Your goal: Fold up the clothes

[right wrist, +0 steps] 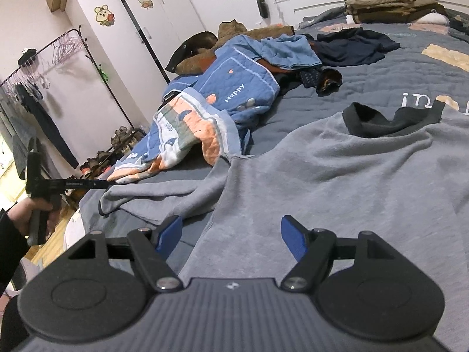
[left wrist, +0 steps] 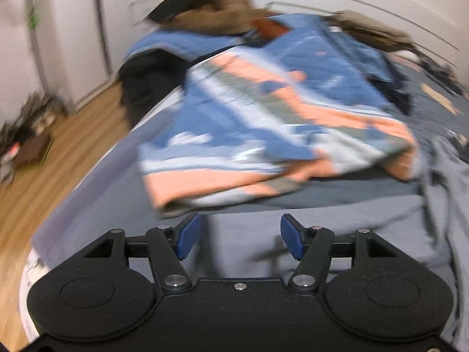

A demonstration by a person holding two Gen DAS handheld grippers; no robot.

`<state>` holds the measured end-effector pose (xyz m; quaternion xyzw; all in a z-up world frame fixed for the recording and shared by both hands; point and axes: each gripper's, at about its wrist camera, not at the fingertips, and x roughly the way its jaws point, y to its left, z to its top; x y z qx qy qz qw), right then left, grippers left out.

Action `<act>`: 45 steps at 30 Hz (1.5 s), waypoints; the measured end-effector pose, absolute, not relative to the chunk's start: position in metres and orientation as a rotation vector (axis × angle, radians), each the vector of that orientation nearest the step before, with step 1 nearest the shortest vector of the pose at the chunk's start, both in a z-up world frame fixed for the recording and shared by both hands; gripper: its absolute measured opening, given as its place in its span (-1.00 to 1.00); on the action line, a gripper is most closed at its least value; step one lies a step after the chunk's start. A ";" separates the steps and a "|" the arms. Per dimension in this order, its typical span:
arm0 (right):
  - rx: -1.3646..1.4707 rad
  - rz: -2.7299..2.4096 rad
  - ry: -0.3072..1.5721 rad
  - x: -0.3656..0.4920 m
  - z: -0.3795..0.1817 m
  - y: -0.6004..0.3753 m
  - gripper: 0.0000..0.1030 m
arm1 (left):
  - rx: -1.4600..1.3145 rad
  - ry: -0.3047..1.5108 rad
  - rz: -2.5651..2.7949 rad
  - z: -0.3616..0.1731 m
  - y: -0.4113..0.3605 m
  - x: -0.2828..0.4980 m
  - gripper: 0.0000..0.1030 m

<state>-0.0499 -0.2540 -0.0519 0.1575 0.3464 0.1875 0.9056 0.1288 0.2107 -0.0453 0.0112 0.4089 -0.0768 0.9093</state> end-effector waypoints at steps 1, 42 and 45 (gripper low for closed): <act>0.337 0.392 0.716 -0.050 -0.052 -0.254 0.43 | 0.003 0.862 -0.149 -0.048 0.219 0.134 0.17; 0.518 0.602 0.688 -0.061 -0.046 -0.228 0.44 | 0.019 0.469 -0.103 0.053 0.226 0.190 -0.81; 0.516 0.594 0.688 -0.061 -0.048 -0.230 0.44 | 0.066 0.511 -0.026 0.037 0.227 0.213 -0.81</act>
